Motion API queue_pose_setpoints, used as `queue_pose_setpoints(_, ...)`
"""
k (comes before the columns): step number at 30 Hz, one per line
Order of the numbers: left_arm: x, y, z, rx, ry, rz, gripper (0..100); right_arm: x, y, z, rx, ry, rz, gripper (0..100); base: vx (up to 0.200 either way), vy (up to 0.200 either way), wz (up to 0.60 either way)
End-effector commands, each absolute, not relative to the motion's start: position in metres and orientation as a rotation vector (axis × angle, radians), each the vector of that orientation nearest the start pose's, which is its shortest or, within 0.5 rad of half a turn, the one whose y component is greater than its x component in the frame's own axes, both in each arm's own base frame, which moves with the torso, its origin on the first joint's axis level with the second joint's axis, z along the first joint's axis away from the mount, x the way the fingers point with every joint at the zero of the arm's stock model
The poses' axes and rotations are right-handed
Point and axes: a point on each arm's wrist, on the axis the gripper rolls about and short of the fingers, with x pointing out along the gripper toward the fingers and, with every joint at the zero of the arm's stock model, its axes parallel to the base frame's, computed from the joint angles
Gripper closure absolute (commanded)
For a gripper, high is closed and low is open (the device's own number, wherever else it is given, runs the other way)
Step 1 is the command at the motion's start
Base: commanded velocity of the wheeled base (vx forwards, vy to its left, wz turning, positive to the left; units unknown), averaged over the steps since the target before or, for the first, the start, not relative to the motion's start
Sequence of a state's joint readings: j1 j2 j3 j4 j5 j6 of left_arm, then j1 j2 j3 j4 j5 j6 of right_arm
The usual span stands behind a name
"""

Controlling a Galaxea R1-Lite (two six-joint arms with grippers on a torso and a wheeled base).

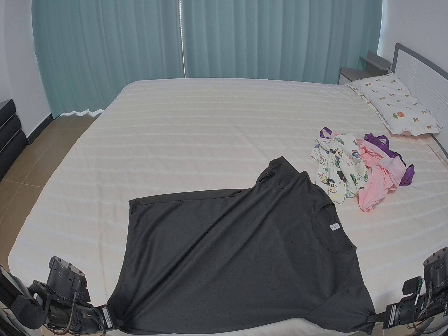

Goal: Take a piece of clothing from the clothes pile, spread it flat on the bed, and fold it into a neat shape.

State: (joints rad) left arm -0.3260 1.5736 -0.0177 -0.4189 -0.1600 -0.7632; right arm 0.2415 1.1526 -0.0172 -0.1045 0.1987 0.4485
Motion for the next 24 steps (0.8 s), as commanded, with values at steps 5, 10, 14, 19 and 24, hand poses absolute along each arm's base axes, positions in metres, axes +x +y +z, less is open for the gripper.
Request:
queue_pose_setpoints(5, 0.137, -0.049, 0.071, -0.702, 1.007, -0.031, 100, 0.091, 0.027, 0.092, 0.438, 0.947, 0.186, 100, 0.000, 0.000, 0.00)
queue_pose_setpoints(10, 0.157, -0.052, 0.093, -0.738, 0.941, -0.029, 100, 0.112, 0.031, 0.107, 0.456, 0.913, 0.198, 100, 0.000, 0.000, 0.00)
queue_pose_setpoints(14, 0.179, -0.052, 0.115, -0.745, 0.926, 0.001, 100, 0.145, 0.037, 0.117, 0.450, 0.914, 0.188, 100, 0.000, 0.000, 0.00)
queue_pose_setpoints(19, 0.186, -0.045, 0.115, -0.729, 0.919, 0.025, 100, 0.168, 0.042, 0.126, 0.463, 0.897, 0.188, 100, 0.000, 0.000, 0.00)
queue_pose_setpoints(24, 0.196, -0.036, 0.104, -0.734, 0.947, 0.090, 100, 0.176, 0.040, 0.130, 0.479, 0.865, 0.180, 100, 0.000, 0.000, 0.00)
